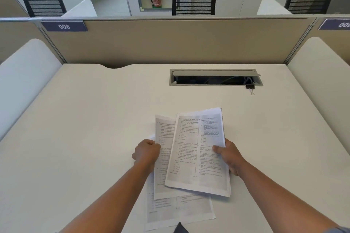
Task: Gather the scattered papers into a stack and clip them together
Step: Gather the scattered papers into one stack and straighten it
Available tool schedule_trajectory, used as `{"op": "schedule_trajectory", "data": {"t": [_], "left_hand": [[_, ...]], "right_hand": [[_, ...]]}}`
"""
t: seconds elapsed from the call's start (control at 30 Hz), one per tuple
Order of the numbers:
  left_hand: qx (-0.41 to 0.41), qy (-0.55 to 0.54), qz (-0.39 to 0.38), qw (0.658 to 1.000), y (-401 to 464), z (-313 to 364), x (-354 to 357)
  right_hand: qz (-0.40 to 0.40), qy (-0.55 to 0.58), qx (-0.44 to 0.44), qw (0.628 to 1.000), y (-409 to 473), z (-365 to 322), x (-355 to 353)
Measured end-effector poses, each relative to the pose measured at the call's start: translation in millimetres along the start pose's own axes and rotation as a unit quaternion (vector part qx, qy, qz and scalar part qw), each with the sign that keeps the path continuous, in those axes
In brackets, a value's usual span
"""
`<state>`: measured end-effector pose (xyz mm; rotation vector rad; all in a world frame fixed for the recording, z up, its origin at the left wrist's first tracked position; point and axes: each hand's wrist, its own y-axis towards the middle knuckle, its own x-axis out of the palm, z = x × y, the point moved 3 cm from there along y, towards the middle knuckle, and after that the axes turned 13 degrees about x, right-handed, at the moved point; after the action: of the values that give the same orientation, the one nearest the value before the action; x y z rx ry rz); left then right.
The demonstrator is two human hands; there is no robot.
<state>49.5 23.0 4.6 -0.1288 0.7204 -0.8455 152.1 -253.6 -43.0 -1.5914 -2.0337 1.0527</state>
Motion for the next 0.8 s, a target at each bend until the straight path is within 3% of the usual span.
{"op": "schedule_trajectory", "data": {"t": [0.13,0.47,0.63,0.8], "left_hand": [[-0.022,0.018,-0.022,0.999,-8,7,3],[0.002,-0.126,-0.038,0.991,-4,3,-7],[0.143,-0.038,-0.007,0.989,2,45,-30],[0.275,0.043,-0.008,0.961,-14,100,-52]], "right_hand": [[0.001,-0.005,-0.004,1.000,-3,-1,1],[0.000,0.007,-0.003,1.000,-6,0,-1],[-0.003,0.070,0.007,0.998,-7,2,-8],[-0.002,0.078,0.006,0.997,-8,2,-7]]}}
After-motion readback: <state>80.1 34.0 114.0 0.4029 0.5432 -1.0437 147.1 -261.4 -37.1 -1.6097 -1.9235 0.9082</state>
